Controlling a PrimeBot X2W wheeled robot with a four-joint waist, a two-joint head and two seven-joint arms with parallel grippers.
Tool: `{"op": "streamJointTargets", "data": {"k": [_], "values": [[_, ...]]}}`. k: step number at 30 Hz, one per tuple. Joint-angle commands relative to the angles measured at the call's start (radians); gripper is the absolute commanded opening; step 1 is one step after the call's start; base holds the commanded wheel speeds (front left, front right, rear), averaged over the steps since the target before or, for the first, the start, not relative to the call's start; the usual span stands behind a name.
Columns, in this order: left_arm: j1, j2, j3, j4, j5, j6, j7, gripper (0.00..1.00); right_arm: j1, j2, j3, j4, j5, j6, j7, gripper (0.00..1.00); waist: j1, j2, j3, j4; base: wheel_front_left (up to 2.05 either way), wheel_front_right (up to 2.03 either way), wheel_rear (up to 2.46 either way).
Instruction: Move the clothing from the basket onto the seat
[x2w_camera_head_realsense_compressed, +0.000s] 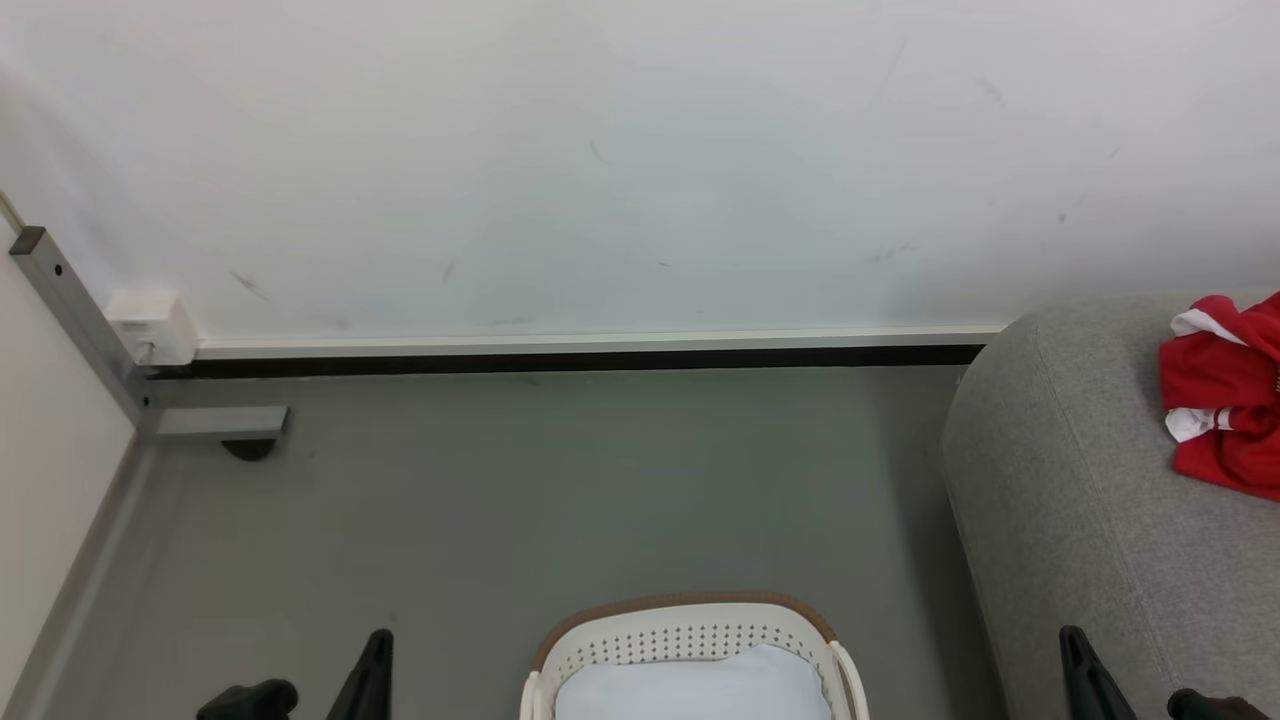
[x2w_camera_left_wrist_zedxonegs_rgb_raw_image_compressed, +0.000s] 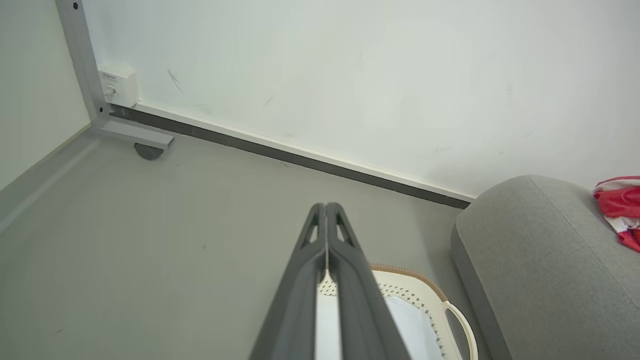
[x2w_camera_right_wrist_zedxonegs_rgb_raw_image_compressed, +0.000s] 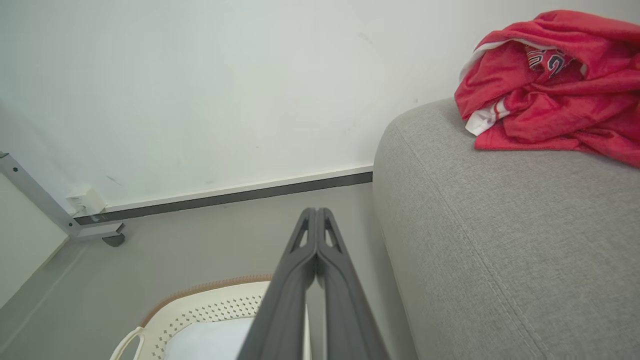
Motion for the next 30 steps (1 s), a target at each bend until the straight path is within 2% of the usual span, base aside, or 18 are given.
{"op": "streamJointTargets", "data": {"k": [1, 30], "values": [[-0.023, 0.002, 0.010, -0.023, -0.040, -0.001, 0.006, 0.00, -0.022, -0.008, -0.007, -0.023, 0.038, 0.000, 0.006, 0.00, 0.0000, 0.0000, 0.000, 0.001, 0.00, 0.00, 0.00], [-0.034, -0.004, 0.057, -0.092, -0.490, -0.002, 0.121, 0.00, -0.049, -0.012, -0.040, -0.078, 0.504, -0.001, 0.122, 0.00, 0.0000, 0.0000, 0.008, 0.015, 0.00, 0.00, 0.00]]}}
